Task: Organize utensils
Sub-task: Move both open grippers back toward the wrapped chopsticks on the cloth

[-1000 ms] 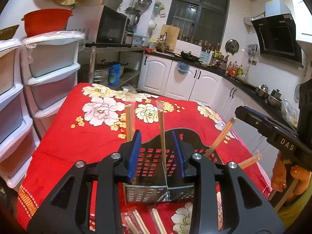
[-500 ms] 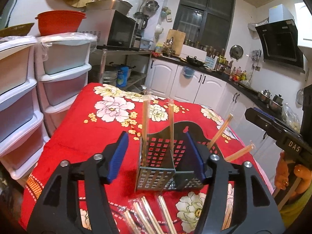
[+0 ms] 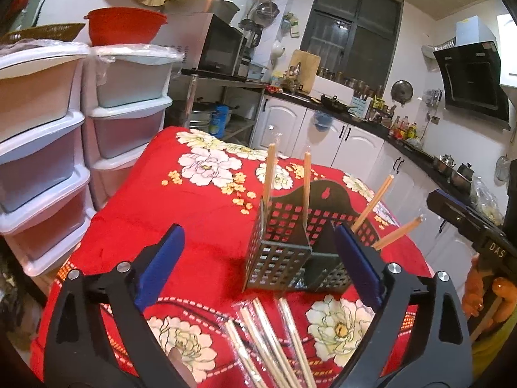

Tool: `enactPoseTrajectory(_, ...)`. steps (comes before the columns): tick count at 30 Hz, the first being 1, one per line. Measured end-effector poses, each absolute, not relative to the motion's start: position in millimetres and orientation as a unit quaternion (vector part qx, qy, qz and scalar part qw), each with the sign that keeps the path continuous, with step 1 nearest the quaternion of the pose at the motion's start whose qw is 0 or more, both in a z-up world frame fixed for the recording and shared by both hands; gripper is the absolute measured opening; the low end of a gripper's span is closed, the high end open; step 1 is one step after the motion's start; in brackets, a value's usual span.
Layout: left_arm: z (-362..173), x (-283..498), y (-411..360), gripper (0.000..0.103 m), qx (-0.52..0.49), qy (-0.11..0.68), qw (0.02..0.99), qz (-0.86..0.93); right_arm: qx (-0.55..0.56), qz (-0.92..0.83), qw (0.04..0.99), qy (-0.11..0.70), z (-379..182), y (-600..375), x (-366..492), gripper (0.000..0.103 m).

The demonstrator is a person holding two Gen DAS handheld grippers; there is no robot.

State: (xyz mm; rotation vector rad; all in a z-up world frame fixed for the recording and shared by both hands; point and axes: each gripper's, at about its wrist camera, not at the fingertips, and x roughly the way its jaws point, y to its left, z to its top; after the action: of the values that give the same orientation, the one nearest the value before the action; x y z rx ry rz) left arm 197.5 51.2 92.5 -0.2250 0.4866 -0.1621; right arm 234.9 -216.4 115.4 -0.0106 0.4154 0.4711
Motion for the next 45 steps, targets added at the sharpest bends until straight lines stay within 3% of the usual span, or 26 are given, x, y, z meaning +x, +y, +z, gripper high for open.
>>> enactPoseTrajectory(11,67,179,61,0.088,-0.115,0.262,0.956,-0.065,-0.015,0.24,0.944,0.225,94,-213,209,0.07)
enactPoseTrajectory(45,-8,149,73,0.085,-0.124,0.345,0.928,-0.06,-0.02,0.242,0.914,0.324,7,-212,191,0.07)
